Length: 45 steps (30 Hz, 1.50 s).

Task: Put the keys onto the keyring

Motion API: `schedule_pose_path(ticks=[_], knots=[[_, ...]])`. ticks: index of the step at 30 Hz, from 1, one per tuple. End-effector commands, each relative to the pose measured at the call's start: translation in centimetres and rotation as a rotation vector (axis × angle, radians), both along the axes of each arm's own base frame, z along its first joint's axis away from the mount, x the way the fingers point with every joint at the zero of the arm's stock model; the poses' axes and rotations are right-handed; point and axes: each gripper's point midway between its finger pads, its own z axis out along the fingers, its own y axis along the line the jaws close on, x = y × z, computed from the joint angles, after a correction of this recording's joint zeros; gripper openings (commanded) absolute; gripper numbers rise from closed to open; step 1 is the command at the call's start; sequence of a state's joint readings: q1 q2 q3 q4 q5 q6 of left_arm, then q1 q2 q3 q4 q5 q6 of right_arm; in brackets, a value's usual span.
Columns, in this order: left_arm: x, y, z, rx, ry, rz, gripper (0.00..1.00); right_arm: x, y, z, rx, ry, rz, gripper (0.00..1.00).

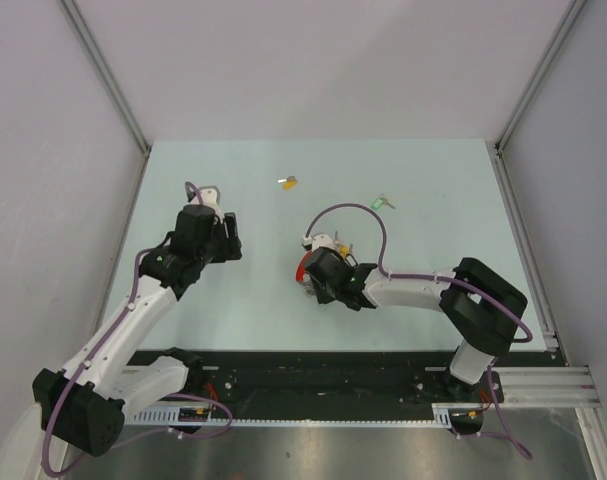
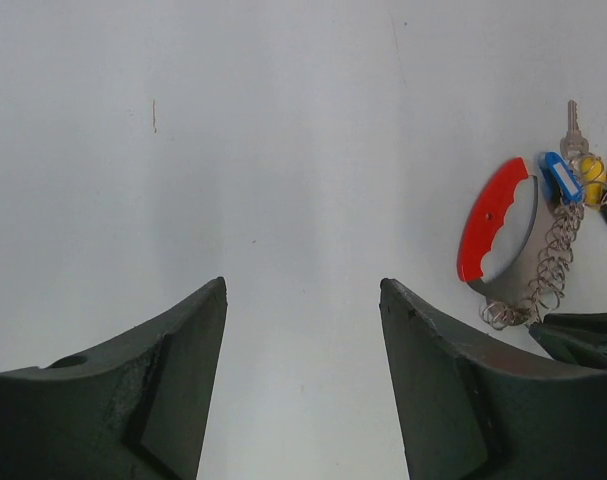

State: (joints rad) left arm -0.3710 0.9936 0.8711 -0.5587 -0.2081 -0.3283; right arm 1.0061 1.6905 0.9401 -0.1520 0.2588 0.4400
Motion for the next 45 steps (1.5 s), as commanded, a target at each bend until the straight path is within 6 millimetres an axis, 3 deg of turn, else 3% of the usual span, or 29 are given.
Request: schedule_pose_path(ticks=[1, 5, 11, 16, 21, 37, 45], knots=[[0.2, 0.6, 0.4, 0.02, -0.03, 0.006, 0.68, 0.9, -0.5, 1.2, -0.032, -0.044, -0.035, 0.19], [0.2, 0.5, 0.3, 0.019, -0.025, 0.002, 0.68, 0.8, -1.3, 1.8, -0.07, -0.064, -0.011, 0.18], [0.2, 0.4, -0.1, 0.023, -0.012, -0.004, 0.69, 0.2, -0.1, 4.8, 0.014, -0.091, 0.108, 0.37], [0.3, 0.4, -0.1, 0.024, -0.011, -0.004, 0.69, 1.3, -0.9, 6.5, 0.089, -0.11, 0.096, 0.39], [0.3, 0.4, -0.2, 0.027, -0.01, -0.006, 0.69, 1.4, -2.0, 5.2, 0.102, -0.07, 0.108, 0.24], [0.2, 0.5, -0.3, 0.031, -0.003, -0.005, 0.7, 0.1, -0.4, 0.6, 0.031, -0.052, 0.203, 0.24], [0.3, 0.4, -0.5, 0.031, 0.002, -0.008, 0.7, -1.5, 1.3, 1.3, 0.078, -0.04, 0.293, 0.24]])
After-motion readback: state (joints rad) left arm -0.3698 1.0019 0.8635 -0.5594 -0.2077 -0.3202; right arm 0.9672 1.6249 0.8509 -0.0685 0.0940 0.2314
